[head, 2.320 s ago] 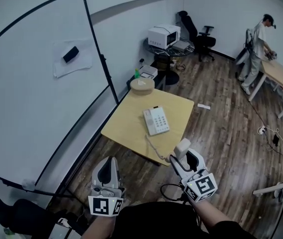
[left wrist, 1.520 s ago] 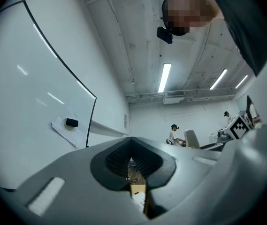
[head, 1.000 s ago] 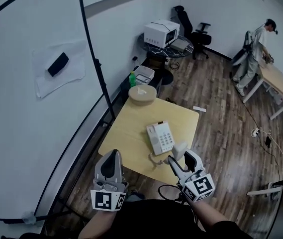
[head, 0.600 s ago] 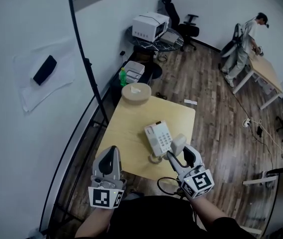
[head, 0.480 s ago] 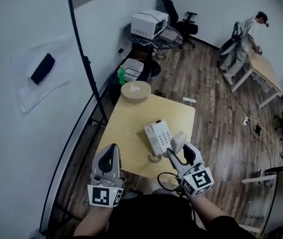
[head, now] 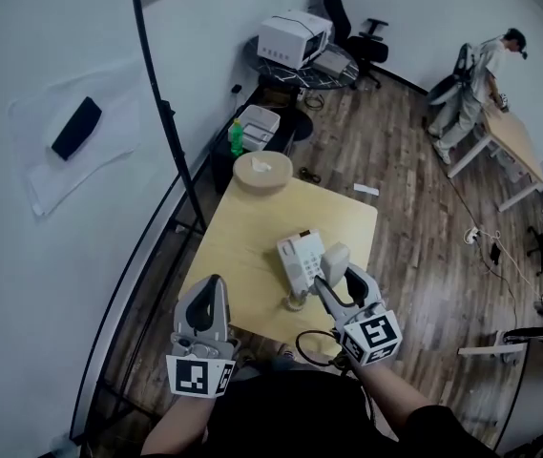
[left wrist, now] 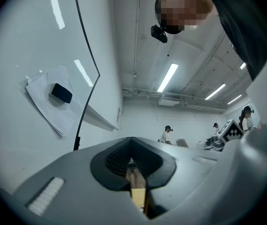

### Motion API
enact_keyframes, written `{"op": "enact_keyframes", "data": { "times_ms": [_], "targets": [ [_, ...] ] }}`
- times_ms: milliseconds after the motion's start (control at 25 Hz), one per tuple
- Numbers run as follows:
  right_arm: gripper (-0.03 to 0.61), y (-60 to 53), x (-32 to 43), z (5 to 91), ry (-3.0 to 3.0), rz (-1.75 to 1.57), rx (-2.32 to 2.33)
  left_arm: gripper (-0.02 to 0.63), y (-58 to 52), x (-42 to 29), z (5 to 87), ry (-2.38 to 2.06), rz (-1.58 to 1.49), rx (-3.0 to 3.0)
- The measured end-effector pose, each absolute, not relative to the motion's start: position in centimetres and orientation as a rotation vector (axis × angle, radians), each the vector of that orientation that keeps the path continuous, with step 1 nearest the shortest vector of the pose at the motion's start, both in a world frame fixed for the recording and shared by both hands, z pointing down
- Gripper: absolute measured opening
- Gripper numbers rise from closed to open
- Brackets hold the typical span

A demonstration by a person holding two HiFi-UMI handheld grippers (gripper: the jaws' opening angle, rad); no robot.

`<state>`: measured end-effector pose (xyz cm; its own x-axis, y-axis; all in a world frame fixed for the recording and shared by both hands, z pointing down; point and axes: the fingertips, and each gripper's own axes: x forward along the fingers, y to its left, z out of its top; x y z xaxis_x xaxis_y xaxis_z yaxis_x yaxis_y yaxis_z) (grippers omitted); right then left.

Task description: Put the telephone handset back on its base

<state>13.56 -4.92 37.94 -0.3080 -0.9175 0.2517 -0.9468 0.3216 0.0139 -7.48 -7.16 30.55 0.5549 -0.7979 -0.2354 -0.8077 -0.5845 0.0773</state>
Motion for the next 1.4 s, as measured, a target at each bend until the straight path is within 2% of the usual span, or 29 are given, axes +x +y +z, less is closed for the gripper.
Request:
{"op": "enact_keyframes", "data": {
  "times_ms": [720, 1400],
  "targets": [
    [0.230, -13.7, 15.4, 52.0, -2.245, 0.432, 1.534, 0.000, -7.1, -6.3, 35.8, 1.573, 0.265, -2.748],
    [0.230, -16.5, 15.3, 64.4, -2.056, 0.639, 1.424, 0.000, -7.0, -6.8, 40.0, 1.644, 0.202, -2.779]
  ]
}}
